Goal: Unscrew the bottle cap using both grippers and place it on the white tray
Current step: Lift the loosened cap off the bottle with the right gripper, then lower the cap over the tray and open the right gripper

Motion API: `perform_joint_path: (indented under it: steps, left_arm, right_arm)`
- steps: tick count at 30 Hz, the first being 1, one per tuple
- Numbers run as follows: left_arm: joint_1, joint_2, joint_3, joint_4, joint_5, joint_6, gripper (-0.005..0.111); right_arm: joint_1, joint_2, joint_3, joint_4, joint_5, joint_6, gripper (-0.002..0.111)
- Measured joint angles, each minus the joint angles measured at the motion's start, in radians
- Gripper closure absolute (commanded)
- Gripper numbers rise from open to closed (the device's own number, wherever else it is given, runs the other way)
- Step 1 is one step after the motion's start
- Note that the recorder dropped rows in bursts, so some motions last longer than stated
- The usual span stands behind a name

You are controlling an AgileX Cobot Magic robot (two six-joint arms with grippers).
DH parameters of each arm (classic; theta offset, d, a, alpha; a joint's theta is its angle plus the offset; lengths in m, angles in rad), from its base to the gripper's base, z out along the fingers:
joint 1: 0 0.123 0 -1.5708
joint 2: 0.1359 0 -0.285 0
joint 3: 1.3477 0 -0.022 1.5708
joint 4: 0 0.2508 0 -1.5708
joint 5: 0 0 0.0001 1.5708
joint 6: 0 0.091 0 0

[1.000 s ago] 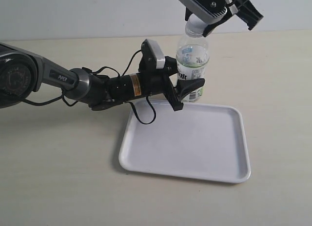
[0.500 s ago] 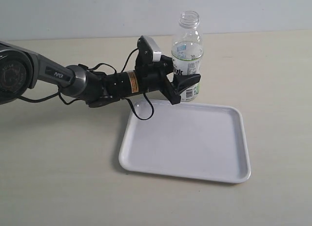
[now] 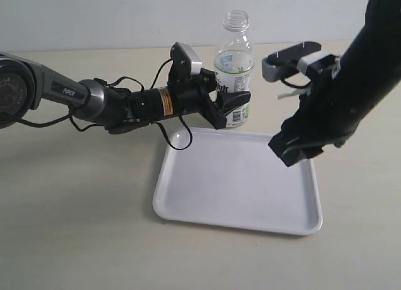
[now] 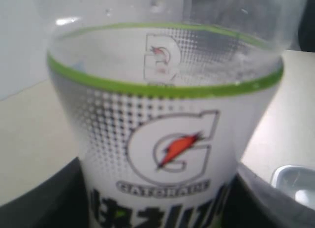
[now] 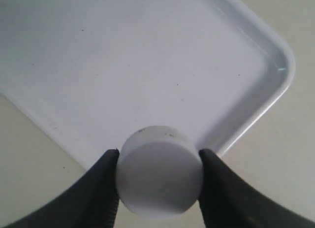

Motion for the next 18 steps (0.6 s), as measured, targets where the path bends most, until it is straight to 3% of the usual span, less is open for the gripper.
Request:
perform_joint_path:
  steps: [7, 18]
  left_arm:
    - [0.0, 0.0, 0.0, 0.001, 0.0, 0.0, 0.107]
    - [0.0, 0.0, 0.0, 0.004, 0.0, 0.0, 0.107]
  right_arm:
    - [0.0, 0.0, 0.136, 0.047, -0.238, 0.041, 0.108]
    - [0.0, 0.114, 0.163, 0.082, -0.297, 0.048, 0.108]
